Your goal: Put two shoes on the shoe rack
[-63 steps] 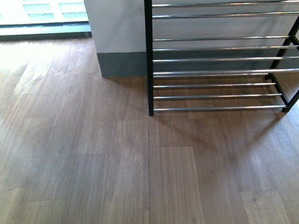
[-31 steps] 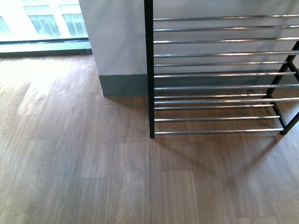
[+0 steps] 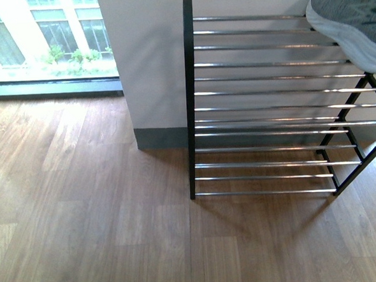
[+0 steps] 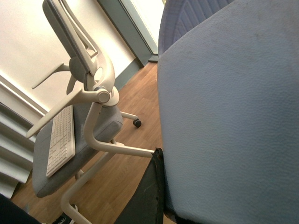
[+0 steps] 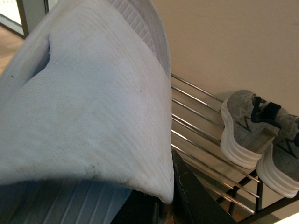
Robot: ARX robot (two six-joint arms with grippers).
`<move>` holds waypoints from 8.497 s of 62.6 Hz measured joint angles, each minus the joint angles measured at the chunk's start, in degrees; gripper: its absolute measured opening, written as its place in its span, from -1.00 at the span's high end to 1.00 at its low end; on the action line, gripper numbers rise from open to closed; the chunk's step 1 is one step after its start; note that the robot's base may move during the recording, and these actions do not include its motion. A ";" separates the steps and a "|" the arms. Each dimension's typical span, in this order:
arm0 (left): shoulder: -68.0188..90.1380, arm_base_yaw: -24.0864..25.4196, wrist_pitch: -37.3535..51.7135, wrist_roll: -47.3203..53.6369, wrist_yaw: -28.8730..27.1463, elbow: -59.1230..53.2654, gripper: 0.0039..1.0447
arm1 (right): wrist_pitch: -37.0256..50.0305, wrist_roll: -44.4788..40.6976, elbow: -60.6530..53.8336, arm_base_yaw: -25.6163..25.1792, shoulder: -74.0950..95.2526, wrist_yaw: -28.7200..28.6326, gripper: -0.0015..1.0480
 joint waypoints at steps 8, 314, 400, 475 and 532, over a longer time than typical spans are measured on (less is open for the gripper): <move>-0.09 0.00 0.00 -0.02 -0.02 0.00 0.97 | 0.00 0.00 0.15 0.00 0.00 -0.02 0.97; 0.13 0.00 0.00 -0.02 0.00 0.00 0.97 | 35.56 19.43 -8.31 -11.54 17.99 11.37 0.97; 0.13 0.00 0.00 -0.02 0.00 0.00 0.97 | 9.38 19.71 -13.42 -2.01 -14.69 20.83 0.97; 1.53 -1.03 -10.08 -8.76 5.16 3.34 0.97 | 9.16 19.87 -13.42 -1.90 -14.97 21.29 -0.82; 70.29 -15.98 -45.51 -25.57 39.10 72.08 0.97 | 9.14 19.87 -13.42 -1.84 -14.97 20.96 -0.82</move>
